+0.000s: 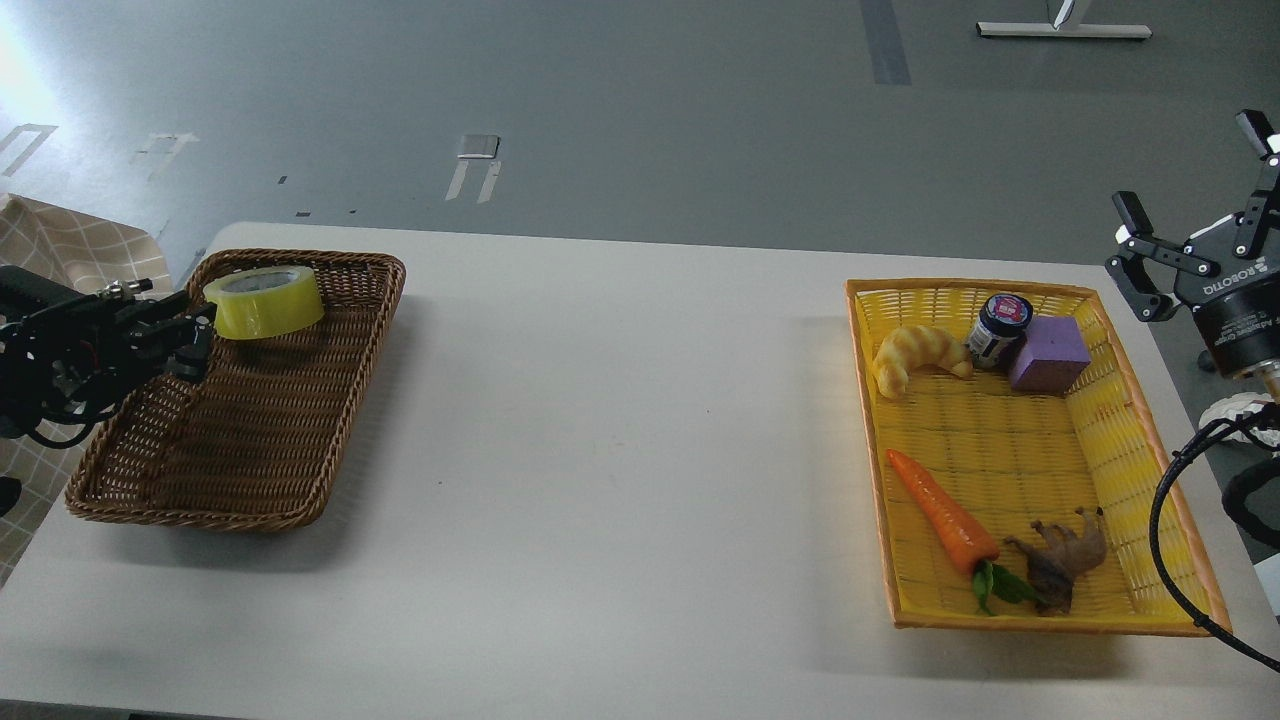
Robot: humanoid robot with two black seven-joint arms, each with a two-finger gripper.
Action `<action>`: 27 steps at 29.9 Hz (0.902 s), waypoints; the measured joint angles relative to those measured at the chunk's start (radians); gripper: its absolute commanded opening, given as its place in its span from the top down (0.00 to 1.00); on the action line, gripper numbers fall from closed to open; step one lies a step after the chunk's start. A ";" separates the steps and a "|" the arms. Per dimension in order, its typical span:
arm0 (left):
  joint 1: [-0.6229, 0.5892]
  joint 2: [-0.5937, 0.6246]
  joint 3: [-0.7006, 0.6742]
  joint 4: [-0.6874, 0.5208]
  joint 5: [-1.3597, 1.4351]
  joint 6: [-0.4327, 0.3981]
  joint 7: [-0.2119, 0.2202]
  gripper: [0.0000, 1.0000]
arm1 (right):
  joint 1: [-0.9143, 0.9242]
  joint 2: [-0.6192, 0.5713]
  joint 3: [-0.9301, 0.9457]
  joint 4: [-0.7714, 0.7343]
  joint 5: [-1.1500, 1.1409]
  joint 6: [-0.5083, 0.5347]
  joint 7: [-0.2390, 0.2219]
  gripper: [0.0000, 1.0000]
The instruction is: Place and transfer tape with both arms
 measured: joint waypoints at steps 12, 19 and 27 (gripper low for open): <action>-0.011 0.010 -0.003 0.007 -0.049 0.005 -0.025 0.65 | 0.000 0.002 0.006 0.005 0.000 0.000 0.000 0.00; -0.073 -0.003 -0.009 0.000 -0.180 0.023 -0.043 0.60 | -0.001 0.002 0.005 0.003 0.000 0.000 0.000 0.00; -0.205 -0.080 -0.011 -0.006 -0.402 0.038 -0.061 0.43 | 0.006 0.001 0.005 0.004 -0.001 0.000 0.000 0.00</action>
